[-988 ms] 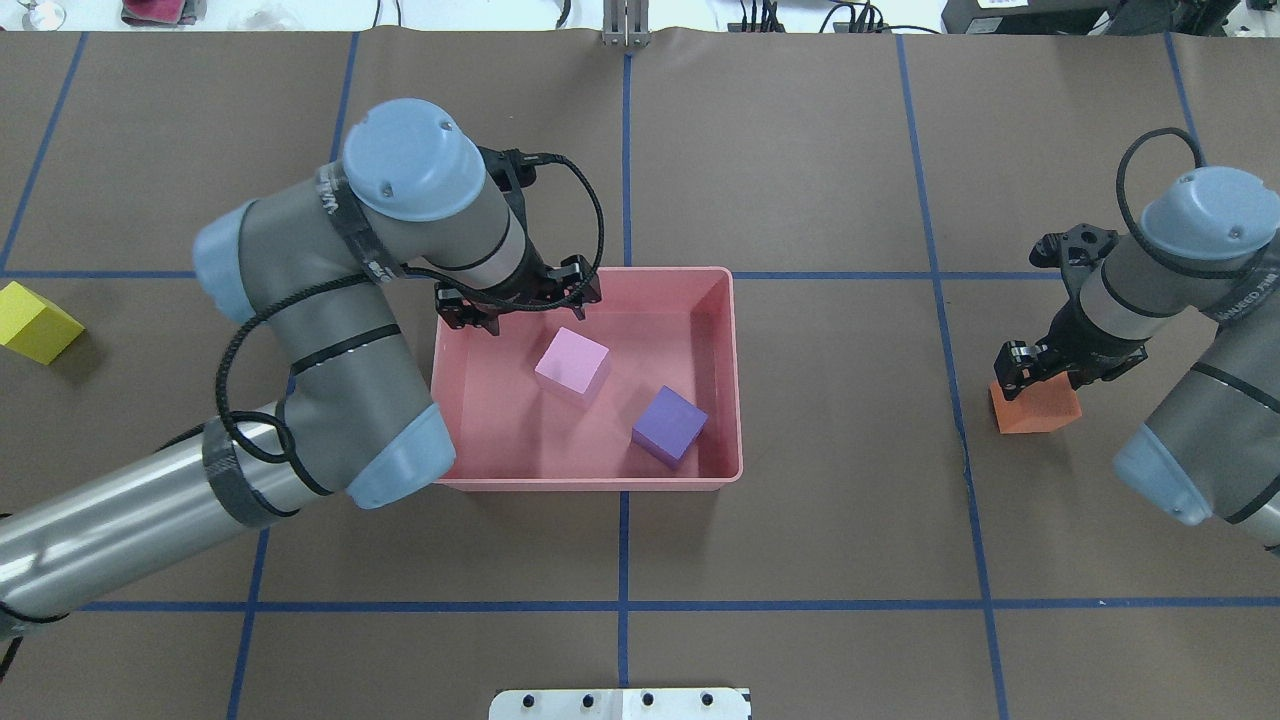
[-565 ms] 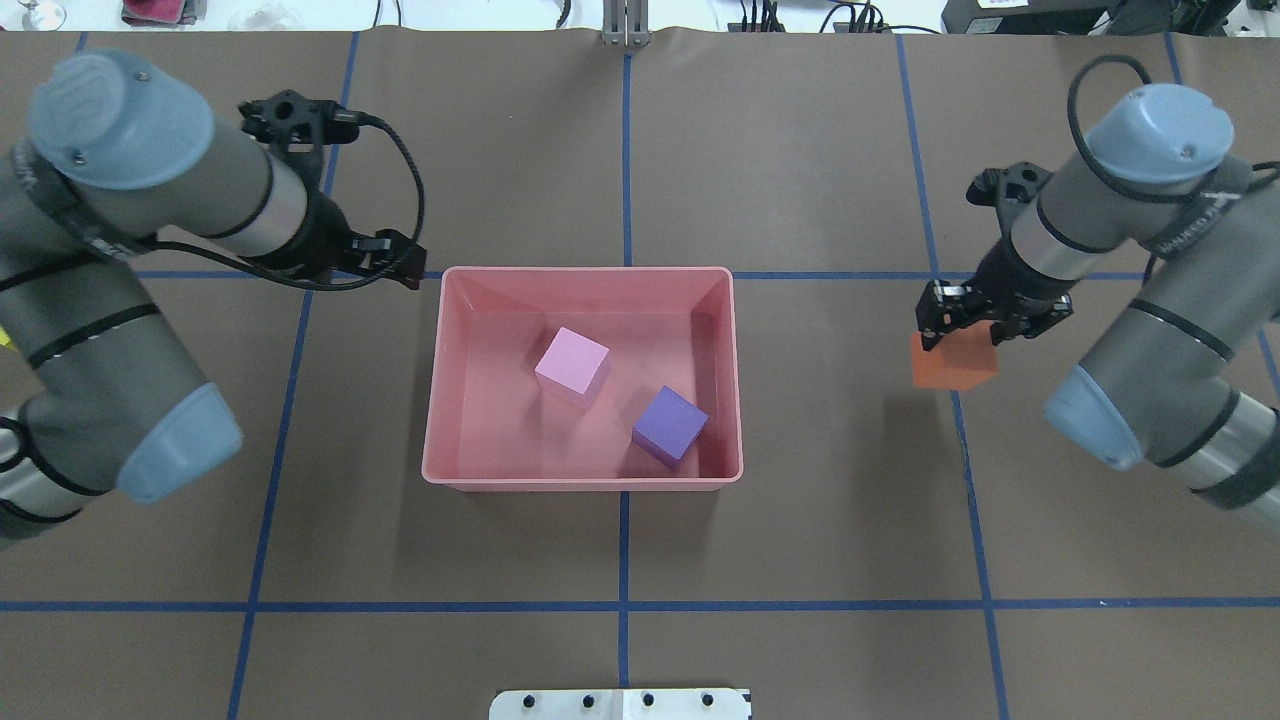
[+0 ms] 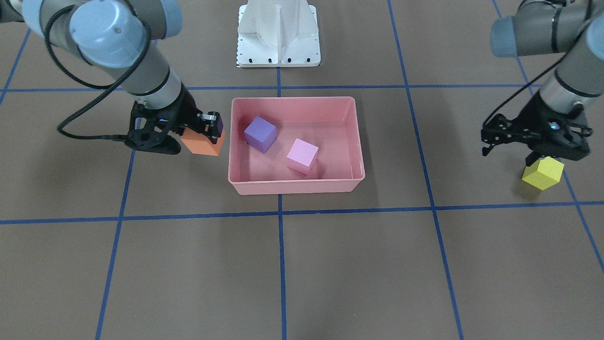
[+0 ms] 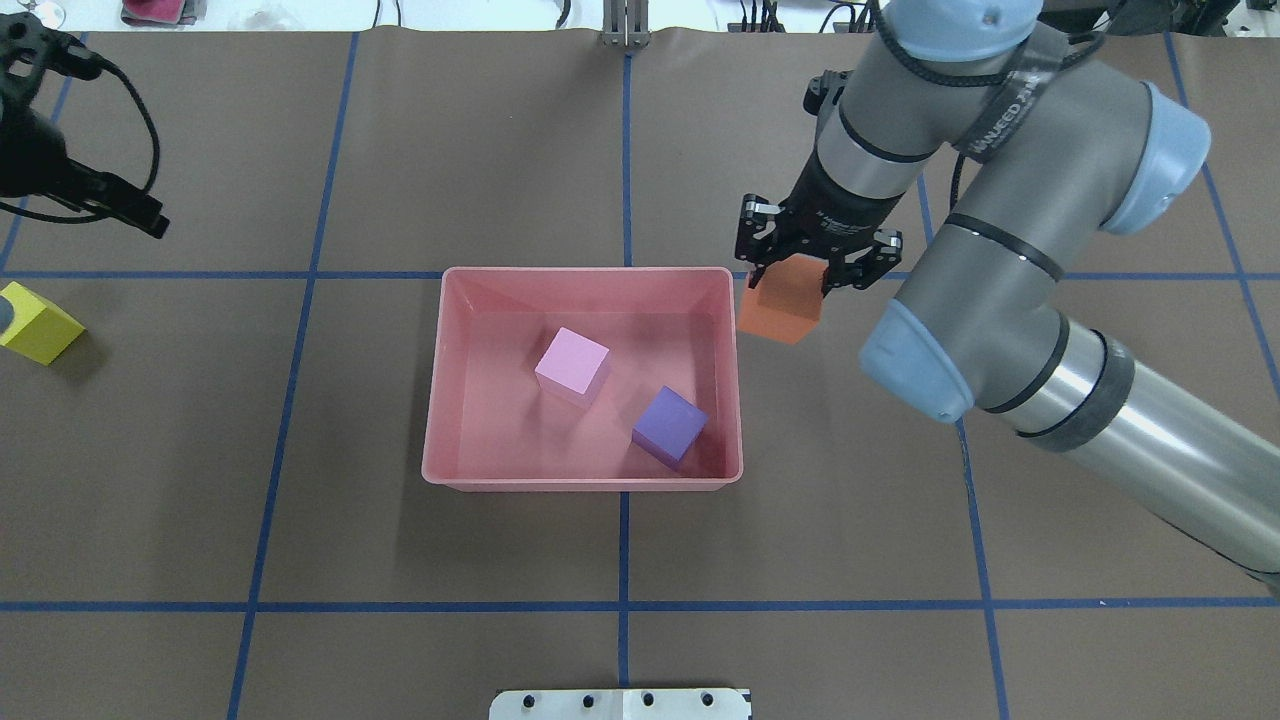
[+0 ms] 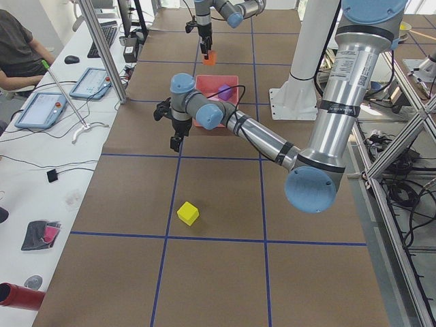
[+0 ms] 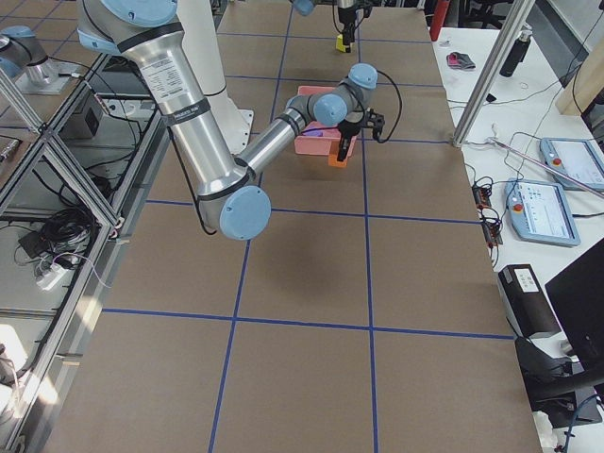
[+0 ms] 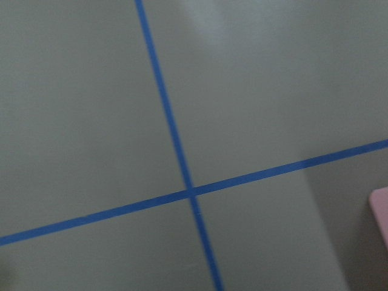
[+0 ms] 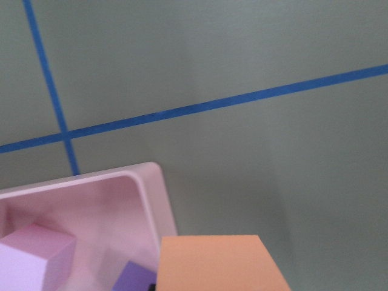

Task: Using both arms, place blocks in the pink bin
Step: 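Drop orange cube into bin with right gripper while left reaches yellow cube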

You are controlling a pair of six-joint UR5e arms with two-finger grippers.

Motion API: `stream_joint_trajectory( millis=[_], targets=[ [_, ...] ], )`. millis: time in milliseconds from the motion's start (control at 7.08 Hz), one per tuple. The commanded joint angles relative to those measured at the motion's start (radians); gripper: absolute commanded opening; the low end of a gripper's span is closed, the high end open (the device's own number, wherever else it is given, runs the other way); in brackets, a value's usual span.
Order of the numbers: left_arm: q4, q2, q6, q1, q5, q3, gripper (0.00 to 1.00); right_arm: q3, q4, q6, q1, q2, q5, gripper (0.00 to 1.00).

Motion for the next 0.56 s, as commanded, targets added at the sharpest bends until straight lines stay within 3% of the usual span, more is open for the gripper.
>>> stream_joint_trajectory(
  millis=[0,282,424],
  targets=[
    [-0.077,-0.004,0.316,-0.154,-0.062,0.244,0.99,-0.052,-0.001,0.184,-0.176,0.136,-0.148,0.00],
    [-0.163,-0.026,0.386,-0.188,-0.064,0.369,0.99,-0.136,0.044,0.269,-0.287,0.203,-0.257,0.00],
    [-0.163,-0.026,0.397,-0.191,-0.064,0.380,0.99,-0.217,0.147,0.318,-0.304,0.223,-0.259,0.00]
  ],
)
